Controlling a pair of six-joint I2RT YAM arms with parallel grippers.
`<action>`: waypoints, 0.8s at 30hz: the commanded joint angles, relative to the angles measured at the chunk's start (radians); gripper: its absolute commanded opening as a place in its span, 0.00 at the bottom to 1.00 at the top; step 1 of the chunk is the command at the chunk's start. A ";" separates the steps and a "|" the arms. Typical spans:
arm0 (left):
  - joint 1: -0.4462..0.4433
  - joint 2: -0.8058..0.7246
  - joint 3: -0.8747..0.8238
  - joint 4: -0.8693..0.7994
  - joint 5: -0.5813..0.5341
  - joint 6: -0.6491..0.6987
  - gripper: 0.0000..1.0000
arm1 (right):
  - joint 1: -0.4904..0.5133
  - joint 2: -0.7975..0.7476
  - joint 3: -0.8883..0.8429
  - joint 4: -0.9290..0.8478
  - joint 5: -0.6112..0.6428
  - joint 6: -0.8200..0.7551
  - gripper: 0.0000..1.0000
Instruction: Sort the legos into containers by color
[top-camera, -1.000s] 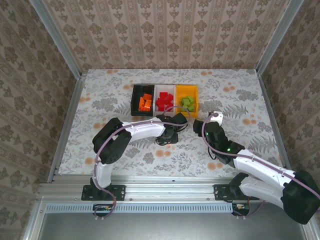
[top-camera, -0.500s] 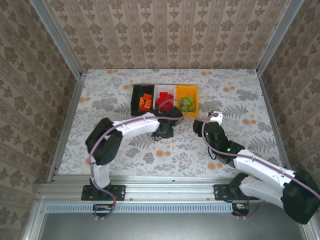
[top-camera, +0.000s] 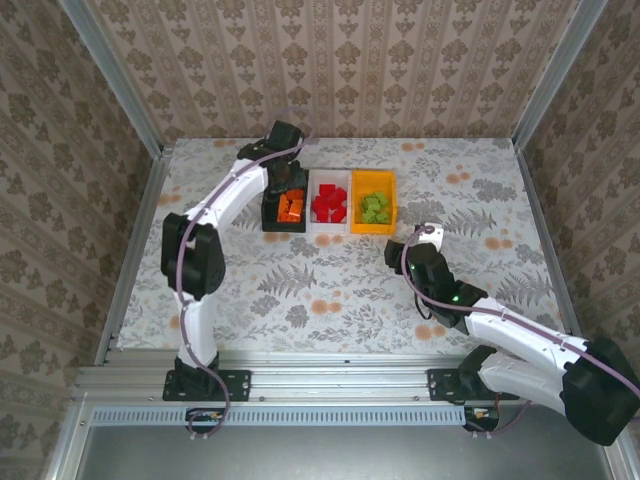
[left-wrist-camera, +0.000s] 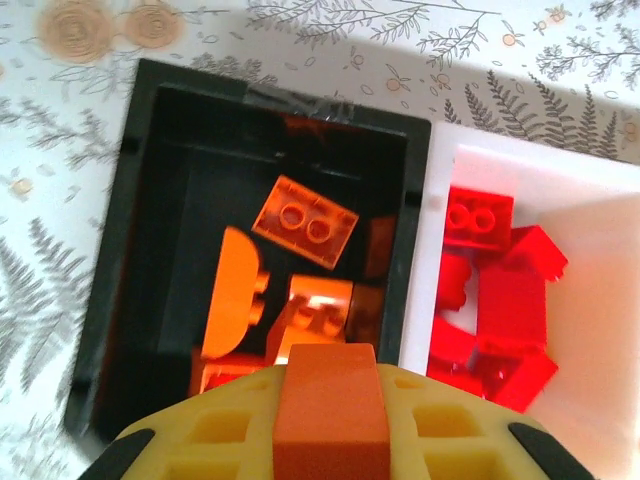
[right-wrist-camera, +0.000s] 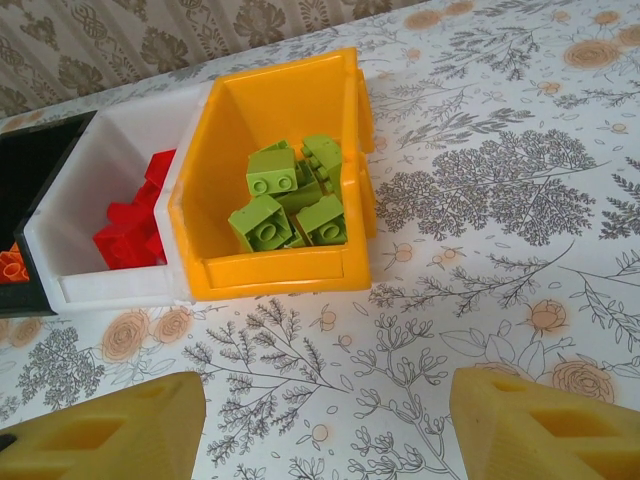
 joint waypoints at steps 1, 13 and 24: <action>0.015 0.078 0.086 -0.087 0.045 0.043 0.14 | -0.006 0.007 0.006 0.015 -0.004 -0.003 0.67; 0.057 0.102 0.089 -0.053 0.139 0.042 0.41 | -0.007 0.021 0.011 0.015 -0.006 -0.004 0.67; -0.022 -0.341 -0.246 0.096 0.085 0.081 0.66 | -0.006 -0.007 0.009 0.008 -0.005 -0.014 0.68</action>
